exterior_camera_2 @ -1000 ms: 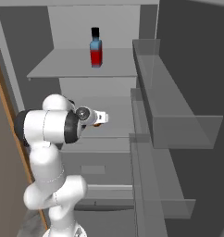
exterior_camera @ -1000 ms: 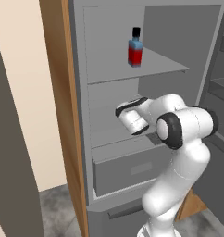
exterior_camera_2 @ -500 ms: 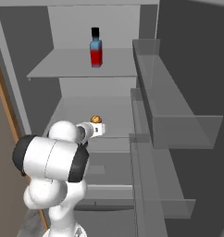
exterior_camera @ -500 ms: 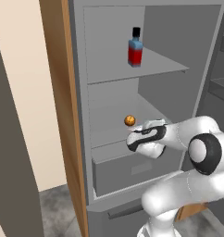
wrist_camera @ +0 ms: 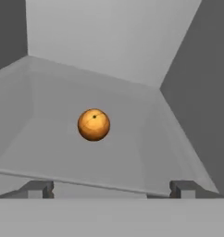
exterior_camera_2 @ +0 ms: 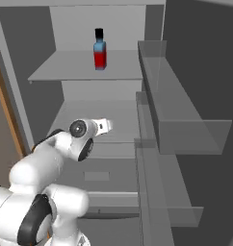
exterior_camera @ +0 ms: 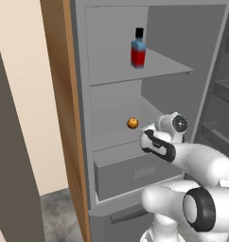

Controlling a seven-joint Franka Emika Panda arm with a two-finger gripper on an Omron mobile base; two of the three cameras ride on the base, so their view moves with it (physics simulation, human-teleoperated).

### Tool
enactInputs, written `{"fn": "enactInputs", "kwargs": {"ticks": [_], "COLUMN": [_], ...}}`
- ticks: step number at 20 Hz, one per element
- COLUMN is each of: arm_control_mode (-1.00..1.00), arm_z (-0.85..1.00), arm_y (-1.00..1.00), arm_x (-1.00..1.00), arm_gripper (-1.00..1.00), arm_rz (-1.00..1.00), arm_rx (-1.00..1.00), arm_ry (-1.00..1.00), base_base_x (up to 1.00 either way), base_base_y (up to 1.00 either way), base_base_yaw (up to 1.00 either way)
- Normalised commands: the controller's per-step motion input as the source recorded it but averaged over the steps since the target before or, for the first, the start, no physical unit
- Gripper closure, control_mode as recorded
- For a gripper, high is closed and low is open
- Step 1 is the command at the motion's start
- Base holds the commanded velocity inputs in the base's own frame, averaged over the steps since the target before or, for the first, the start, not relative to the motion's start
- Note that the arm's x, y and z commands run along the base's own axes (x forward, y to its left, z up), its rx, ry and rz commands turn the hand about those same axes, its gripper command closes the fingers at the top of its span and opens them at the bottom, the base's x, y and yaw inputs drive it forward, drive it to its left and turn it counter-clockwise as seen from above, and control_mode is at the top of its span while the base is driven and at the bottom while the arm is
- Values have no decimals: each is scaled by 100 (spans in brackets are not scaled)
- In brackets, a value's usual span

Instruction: Place the liquor on the top shelf of the fridge to keep it out of children's reach, and place the orange and mushroom on lower shelves for easy access.

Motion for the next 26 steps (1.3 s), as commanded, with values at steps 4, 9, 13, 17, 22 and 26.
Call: {"fn": "enactInputs", "kwargs": {"ticks": [4,9,13,17,22,26], "arm_control_mode": [-100,-100,-100,-100,-100,-100], "arm_z": [90,-2,-9,73,74,52], "arm_y": [24,30,0,3,10,0], "arm_x": [-65,-89,-86,-63,-63,-67], "arm_gripper": [-100,-100,-100,-100,-100,-100], "arm_rz": [2,5,0,0,-8,-11], "arm_rx": [-26,-7,25,27,20,18], "arm_ry": [65,20,-27,-24,-2,6], "base_base_x": [0,0,0,0,0,0], "base_base_y": [0,0,0,0,0,0], "base_base_yaw": [0,0,0,0,0,0]}}
